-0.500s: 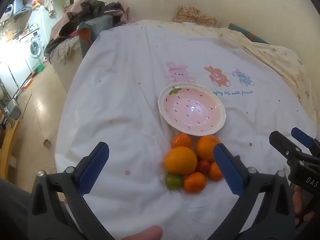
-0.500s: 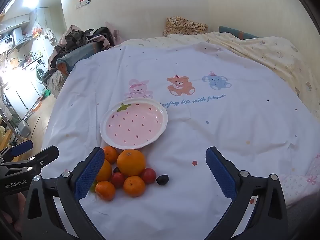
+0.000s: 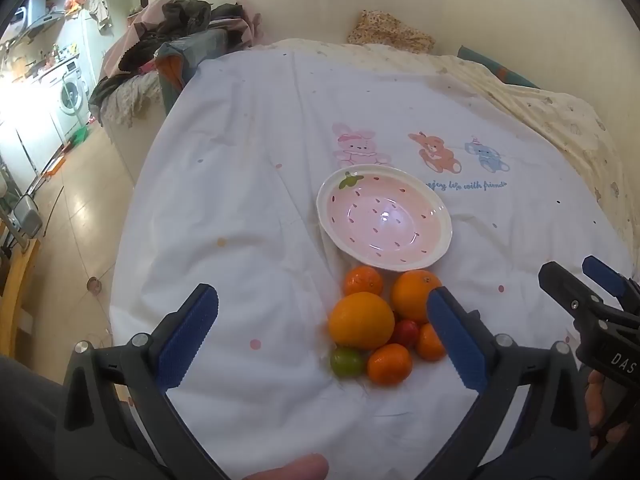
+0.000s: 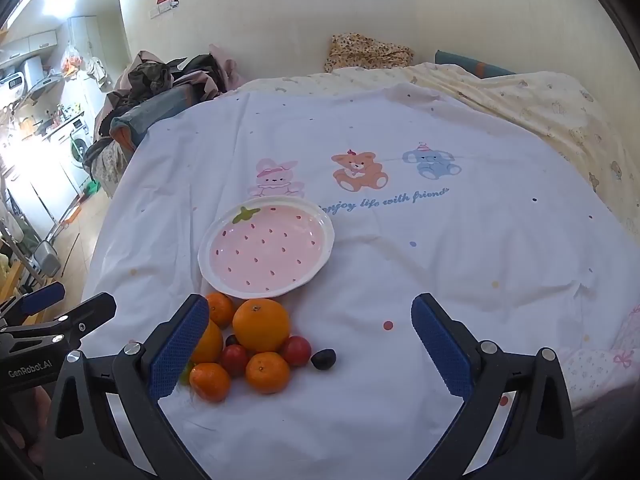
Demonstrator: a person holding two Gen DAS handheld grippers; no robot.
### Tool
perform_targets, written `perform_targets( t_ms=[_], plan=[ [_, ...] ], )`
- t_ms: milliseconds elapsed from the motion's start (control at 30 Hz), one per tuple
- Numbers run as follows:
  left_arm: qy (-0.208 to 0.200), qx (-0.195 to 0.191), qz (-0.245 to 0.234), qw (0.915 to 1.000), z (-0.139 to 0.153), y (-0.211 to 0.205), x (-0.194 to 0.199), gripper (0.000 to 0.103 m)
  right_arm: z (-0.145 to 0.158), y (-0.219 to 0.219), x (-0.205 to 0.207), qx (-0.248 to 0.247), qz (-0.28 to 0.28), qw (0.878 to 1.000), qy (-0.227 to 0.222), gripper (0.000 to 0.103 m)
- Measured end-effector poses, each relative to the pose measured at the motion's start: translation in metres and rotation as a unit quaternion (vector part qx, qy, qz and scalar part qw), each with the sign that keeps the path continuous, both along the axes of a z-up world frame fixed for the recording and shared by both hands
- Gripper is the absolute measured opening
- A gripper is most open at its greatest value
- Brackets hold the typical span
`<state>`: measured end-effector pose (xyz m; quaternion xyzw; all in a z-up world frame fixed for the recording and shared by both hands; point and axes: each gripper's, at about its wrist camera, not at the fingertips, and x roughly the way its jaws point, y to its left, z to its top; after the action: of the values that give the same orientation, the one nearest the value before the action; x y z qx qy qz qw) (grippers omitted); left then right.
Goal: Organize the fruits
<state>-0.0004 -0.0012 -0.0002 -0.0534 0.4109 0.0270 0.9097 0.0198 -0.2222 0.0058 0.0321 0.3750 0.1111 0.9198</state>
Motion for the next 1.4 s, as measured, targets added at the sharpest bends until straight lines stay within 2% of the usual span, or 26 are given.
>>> perform_targets(
  t_ms=[1400],
  plan=[
    [0.0, 0.001, 0.0, 1.0, 0.0007, -0.0004, -0.0003, 0.103, 0.0006, -0.0023, -0.001, 0.0, -0.006, 1.0, 0.003, 0.103]
  ],
)
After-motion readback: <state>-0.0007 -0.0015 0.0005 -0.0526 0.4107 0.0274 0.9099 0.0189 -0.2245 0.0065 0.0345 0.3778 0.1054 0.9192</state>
